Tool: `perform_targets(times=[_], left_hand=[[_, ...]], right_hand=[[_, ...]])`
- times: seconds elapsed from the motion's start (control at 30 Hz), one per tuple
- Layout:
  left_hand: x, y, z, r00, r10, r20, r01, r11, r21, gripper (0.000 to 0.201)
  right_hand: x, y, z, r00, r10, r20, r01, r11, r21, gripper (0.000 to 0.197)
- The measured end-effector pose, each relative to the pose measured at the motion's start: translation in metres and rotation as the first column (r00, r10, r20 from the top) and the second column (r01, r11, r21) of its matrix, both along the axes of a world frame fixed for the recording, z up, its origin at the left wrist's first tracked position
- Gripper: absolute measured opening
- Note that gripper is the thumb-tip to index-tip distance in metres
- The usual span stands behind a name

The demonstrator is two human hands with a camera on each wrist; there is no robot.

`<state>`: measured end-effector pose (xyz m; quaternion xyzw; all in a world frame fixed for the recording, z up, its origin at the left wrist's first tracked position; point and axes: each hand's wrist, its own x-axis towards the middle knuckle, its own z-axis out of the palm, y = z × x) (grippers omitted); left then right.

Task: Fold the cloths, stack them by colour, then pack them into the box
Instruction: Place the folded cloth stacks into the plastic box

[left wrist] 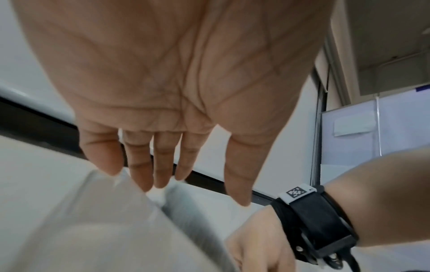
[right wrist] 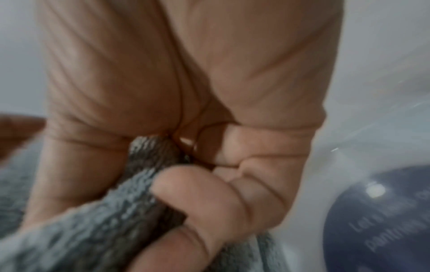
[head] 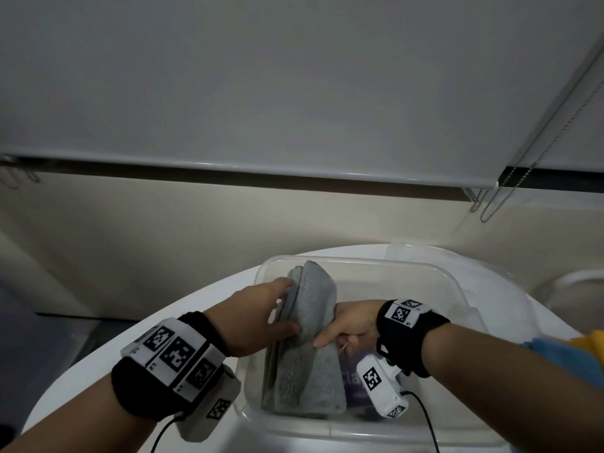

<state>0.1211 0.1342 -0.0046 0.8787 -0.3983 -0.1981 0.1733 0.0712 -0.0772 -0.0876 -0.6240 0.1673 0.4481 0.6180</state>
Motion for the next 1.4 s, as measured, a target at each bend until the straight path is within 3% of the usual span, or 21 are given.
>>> perform_targets(times=[0.13, 0.27, 0.37, 0.43, 0.5, 0.57, 0.67, 0.73, 0.93, 1.13, 1.2, 1.3, 1.4], left_hand=[[0.002, 0.012, -0.003, 0.988, -0.023, 0.15, 0.018, 0.999, 0.032, 0.093], [-0.005, 0.02, -0.014, 0.989, -0.031, 0.146, 0.009, 0.989, 0.149, 0.1], [-0.011, 0.019, -0.027, 0.977, -0.045, 0.209, 0.017, 0.991, 0.131, 0.101], [-0.013, 0.022, -0.031, 0.976, -0.017, 0.218, 0.001, 0.997, 0.071, 0.102], [-0.015, 0.025, -0.03, 0.971, -0.031, 0.236, 0.011, 0.996, 0.086, 0.091], [-0.016, 0.026, -0.03, 0.967, -0.035, 0.252, 0.017, 0.997, 0.073, 0.074], [-0.018, 0.026, -0.03, 0.964, -0.062, 0.259, 0.058, 0.998, 0.02, 0.07], [-0.018, 0.026, -0.031, 0.963, -0.065, 0.262, 0.06, 0.998, 0.026, 0.071], [-0.015, 0.026, -0.043, 0.968, -0.014, 0.252, 0.017, 1.0, -0.011, 0.073], [-0.016, 0.023, -0.042, 0.946, -0.045, 0.322, 0.011, 0.994, 0.105, 0.073], [-0.019, 0.018, -0.039, 0.929, -0.062, 0.364, 0.005, 0.988, 0.156, 0.073], [-0.022, 0.016, -0.037, 0.917, 0.059, 0.394, -0.082, 0.996, 0.043, 0.073], [-0.023, 0.015, -0.033, 0.953, 0.074, 0.294, -0.11, 0.988, 0.109, 0.075]], right_hand=[[0.003, 0.008, -0.006, 0.992, 0.129, -0.01, -0.129, 0.976, -0.175, 0.018], [0.002, 0.02, -0.007, 0.989, 0.146, -0.013, -0.144, 0.956, -0.254, 0.04], [0.003, 0.017, 0.01, 0.966, 0.242, 0.095, -0.192, 0.911, -0.365, 0.059], [-0.001, 0.013, 0.037, 0.886, 0.41, 0.216, -0.237, 0.803, -0.547, 0.072], [-0.012, 0.015, 0.065, 0.775, 0.591, 0.226, -0.21, 0.577, -0.789, 0.079], [-0.024, 0.023, 0.078, 0.616, 0.748, 0.245, -0.12, 0.397, -0.91, 0.096], [-0.034, 0.038, 0.062, 0.386, 0.898, 0.214, -0.16, 0.293, -0.943, 0.121], [-0.032, 0.05, 0.042, 0.344, 0.926, 0.156, -0.203, 0.235, -0.951, 0.127], [-0.015, 0.077, -0.003, 0.394, 0.918, 0.051, -0.238, 0.156, -0.959, 0.127], [-0.012, 0.083, -0.016, 0.39, 0.92, -0.028, -0.241, 0.073, -0.968, 0.125], [-0.013, 0.083, -0.013, 0.397, 0.917, -0.038, -0.24, 0.063, -0.969, 0.123], [-0.014, 0.084, -0.002, 0.397, 0.917, -0.029, -0.246, 0.076, -0.966, 0.123], [-0.005, 0.081, 0.013, 0.413, 0.911, 0.004, -0.288, 0.135, -0.948, 0.121]])
